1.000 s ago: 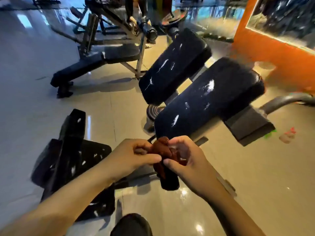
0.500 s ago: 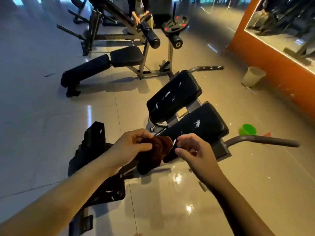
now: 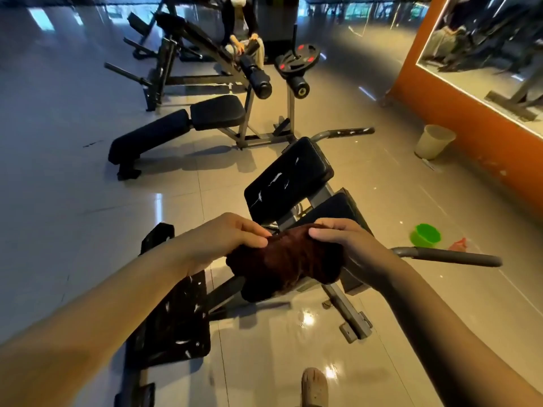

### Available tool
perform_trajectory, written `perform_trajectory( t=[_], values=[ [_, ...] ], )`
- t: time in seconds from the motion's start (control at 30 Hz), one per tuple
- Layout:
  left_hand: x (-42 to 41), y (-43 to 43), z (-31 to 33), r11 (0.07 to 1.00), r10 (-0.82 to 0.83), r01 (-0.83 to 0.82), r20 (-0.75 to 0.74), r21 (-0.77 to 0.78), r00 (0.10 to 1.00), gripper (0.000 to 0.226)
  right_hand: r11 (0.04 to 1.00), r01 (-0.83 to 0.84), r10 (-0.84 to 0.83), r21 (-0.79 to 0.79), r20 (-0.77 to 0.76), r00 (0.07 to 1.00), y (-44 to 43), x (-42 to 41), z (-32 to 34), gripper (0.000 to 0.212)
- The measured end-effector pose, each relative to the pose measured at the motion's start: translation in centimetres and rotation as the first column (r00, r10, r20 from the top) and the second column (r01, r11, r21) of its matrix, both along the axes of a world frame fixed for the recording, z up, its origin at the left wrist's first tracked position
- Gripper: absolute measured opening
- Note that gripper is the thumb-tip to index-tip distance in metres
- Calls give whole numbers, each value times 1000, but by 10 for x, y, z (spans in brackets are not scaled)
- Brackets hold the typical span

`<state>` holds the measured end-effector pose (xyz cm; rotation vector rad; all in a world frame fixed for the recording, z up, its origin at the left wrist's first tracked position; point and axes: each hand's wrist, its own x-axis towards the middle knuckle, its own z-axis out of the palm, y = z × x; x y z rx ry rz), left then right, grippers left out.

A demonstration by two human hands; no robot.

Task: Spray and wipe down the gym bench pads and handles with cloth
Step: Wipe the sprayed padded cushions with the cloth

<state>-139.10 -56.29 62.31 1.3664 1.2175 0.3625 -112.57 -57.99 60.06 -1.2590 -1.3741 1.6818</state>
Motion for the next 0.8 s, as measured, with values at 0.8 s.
perform_trajectory(
  t=[0.8],
  values=[
    [77,19,-28,812,583,-519,409,-267,702,53,929,-291,275,-227,-100,956,117,71,-12,48]
  ],
)
